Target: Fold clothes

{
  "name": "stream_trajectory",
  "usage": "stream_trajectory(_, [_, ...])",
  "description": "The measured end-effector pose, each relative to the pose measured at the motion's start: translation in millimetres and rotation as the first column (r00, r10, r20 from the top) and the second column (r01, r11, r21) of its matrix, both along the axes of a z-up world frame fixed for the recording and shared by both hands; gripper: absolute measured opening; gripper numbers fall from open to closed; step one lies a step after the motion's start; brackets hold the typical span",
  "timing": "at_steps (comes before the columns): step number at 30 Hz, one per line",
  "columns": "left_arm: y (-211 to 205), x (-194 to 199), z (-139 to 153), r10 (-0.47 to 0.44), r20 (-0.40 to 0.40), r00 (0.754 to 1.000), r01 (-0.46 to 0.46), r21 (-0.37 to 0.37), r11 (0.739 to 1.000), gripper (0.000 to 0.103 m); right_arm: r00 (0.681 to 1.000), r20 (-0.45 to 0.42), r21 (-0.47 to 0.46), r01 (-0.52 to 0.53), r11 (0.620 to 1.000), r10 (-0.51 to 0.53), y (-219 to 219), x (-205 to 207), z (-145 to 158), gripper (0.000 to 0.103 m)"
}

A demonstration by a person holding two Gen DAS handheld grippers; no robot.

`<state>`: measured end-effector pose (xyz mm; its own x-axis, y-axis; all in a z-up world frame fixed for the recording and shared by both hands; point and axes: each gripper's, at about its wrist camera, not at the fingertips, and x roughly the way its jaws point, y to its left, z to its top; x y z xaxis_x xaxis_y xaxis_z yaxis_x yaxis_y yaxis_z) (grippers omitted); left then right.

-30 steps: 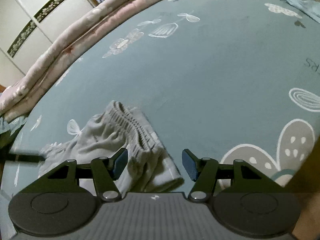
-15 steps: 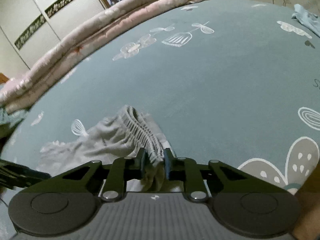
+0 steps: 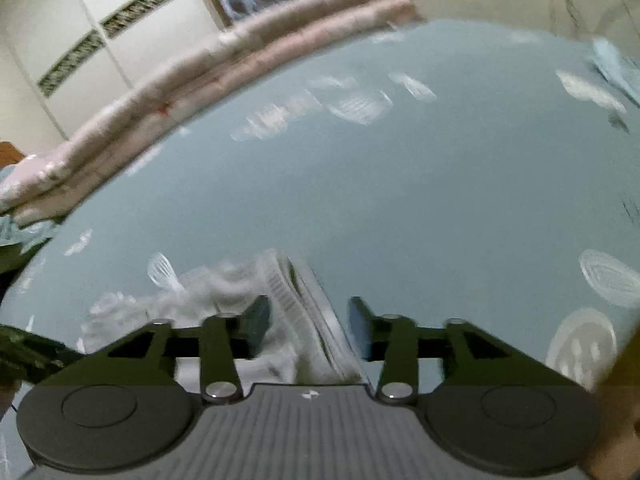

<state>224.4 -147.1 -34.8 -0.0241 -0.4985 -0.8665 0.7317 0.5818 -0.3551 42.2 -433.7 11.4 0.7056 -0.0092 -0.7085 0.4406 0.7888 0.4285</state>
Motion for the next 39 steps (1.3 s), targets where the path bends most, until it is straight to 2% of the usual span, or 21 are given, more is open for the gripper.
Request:
stream_trajectory(2, [2, -2, 3, -0.010, 0.024, 1.000, 0.010, -0.010, 1.000, 0.068, 0.999, 0.017, -0.018, -0.049, 0.999, 0.049, -1, 16, 1, 0.055])
stream_trajectory(5, [5, -1, 0, 0.010, 0.005, 1.000, -0.010, -0.020, 1.000, 0.068, 0.994, 0.025, -0.040, -0.103, 0.994, 0.104, -2, 42, -11, 0.057])
stream_trajectory(7, [6, -1, -3, 0.024, -0.012, 1.000, -0.024, -0.019, 1.000, 0.068, 0.990, -0.010, -0.005, -0.138, 0.990, 0.138, -4, 61, -27, 0.057])
stream_trajectory(10, [10, -1, -2, 0.043, -0.007, 0.999, -0.043, -0.019, 0.999, 0.068, 0.986, -0.052, 0.007, -0.160, 0.987, 0.160, 0, 72, -40, 0.030])
stream_trajectory(12, [13, -2, 1, 0.041, 0.000, 0.999, -0.041, -0.033, 0.999, 0.068, 0.990, -0.031, -0.016, -0.135, 0.991, 0.135, 0, 66, -32, 0.028])
stream_trajectory(17, [23, 4, 1, 0.076, 0.017, 0.997, -0.075, -0.030, 0.997, 0.069, 0.990, -0.087, 0.017, -0.108, 0.994, 0.110, -5, 67, -34, 0.037])
stream_trajectory(18, [27, 5, 3, 0.088, 0.017, 0.996, -0.087, -0.037, 0.995, 0.069, 0.991, -0.081, 0.001, -0.109, 0.994, 0.109, -3, 67, -28, 0.037])
stream_trajectory(20, [38, 5, 12, 0.108, 0.040, 0.993, -0.105, -0.074, 0.992, 0.069, 0.993, -0.055, -0.033, -0.104, 0.994, 0.102, 3, 65, -12, 0.048])
stream_trajectory(22, [45, 7, 20, 0.117, 0.072, 0.991, -0.107, -0.126, 0.986, 0.069, 0.993, -0.004, -0.075, -0.115, 0.990, 0.115, 15, 67, 6, 0.053])
stream_trajectory(26, [48, 16, 27, 0.145, 0.109, 0.983, -0.114, -0.251, 0.961, 0.069, 0.953, 0.049, -0.039, -0.298, 0.954, 0.300, 56, 91, 14, 0.055])
stream_trajectory(28, [42, 28, 19, 0.165, 0.093, 0.982, -0.131, -0.295, 0.947, 0.069, 0.924, 0.026, -0.030, -0.381, 0.924, 0.382, 82, 106, 7, 0.054])
stream_trajectory(30, [37, 42, 5, 0.202, 0.073, 0.977, -0.173, -0.287, 0.942, 0.069, 0.906, 0.008, -0.015, -0.423, 0.906, 0.424, 98, 114, 2, 0.054])
stream_trajectory(31, [37, 50, -6, 0.221, 0.053, 0.974, -0.202, -0.247, 0.948, 0.069, 0.899, 0.003, -0.003, -0.437, 0.899, 0.437, 104, 116, -1, 0.054])
stream_trajectory(32, [39, 56, -14, 0.236, 0.039, 0.971, -0.222, -0.225, 0.949, 0.068, 0.898, -0.001, 0.018, -0.439, 0.898, 0.439, 105, 115, -4, 0.054])
stream_trajectory(34, [48, 63, -23, 0.256, 0.025, 0.966, -0.243, -0.233, 0.941, 0.067, 0.903, -0.019, 0.045, -0.428, 0.903, 0.429, 105, 111, -10, 0.055])
stream_trajectory(37, [60, 66, -13, 0.315, 0.028, 0.949, -0.302, -0.215, 0.929, 0.067, 0.917, -0.082, 0.055, -0.388, 0.920, 0.391, 96, 99, -20, 0.055])
stream_trajectory(39, [67, 59, 3, 0.305, 0.048, 0.951, -0.283, -0.262, 0.923, 0.068, 0.925, -0.097, 0.062, -0.362, 0.930, 0.367, 90, 87, -25, 0.055])
